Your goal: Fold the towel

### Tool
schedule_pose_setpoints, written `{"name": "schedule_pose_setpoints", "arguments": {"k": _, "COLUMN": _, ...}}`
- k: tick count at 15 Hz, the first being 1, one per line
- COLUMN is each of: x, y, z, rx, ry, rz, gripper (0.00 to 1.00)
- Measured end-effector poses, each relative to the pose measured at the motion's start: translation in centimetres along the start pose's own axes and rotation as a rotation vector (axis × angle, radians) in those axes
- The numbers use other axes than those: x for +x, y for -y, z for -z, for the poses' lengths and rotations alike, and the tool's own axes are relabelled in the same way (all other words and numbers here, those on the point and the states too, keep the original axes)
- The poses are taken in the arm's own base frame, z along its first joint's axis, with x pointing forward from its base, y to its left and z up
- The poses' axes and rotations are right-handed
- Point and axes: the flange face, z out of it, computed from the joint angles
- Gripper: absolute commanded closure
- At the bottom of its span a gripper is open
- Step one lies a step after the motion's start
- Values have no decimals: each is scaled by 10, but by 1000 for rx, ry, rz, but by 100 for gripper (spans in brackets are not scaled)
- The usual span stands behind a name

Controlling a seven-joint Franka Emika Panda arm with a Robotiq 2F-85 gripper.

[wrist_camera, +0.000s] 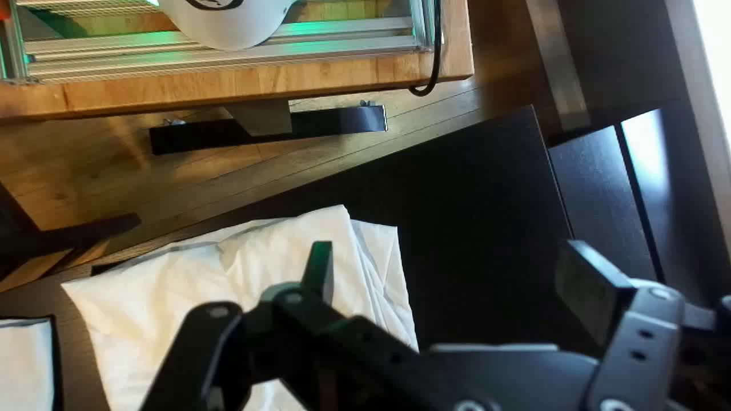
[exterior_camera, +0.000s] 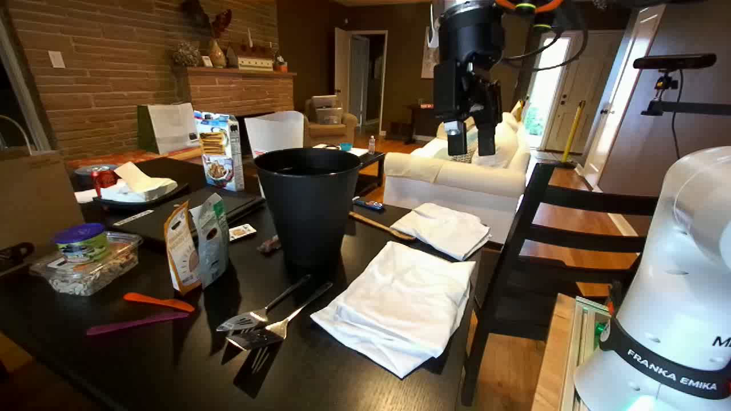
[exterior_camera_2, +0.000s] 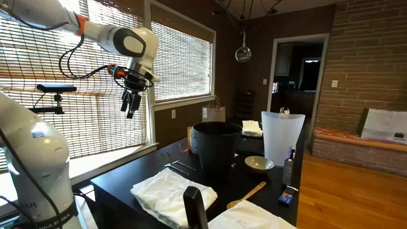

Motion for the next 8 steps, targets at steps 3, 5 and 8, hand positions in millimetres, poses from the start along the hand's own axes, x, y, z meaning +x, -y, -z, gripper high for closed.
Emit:
{"name": "schedule_pose_setpoints", "arguments": {"k": 3, "x": 0, "y": 0, "z": 0, "rx": 0, "ry": 0, "rz": 0, "gripper": 0}}
{"name": "schedule_pose_setpoints", "arguments": {"k": 5, "x": 0, "y": 0, "z": 0, "rx": 0, "ry": 0, "rz": 0, "gripper": 0}}
{"name": "schedule_pose_setpoints", "arguments": {"k": 8, "x": 2, "y": 1, "z": -5, "rx": -12, "ry": 8, "rz": 0, "gripper": 0}}
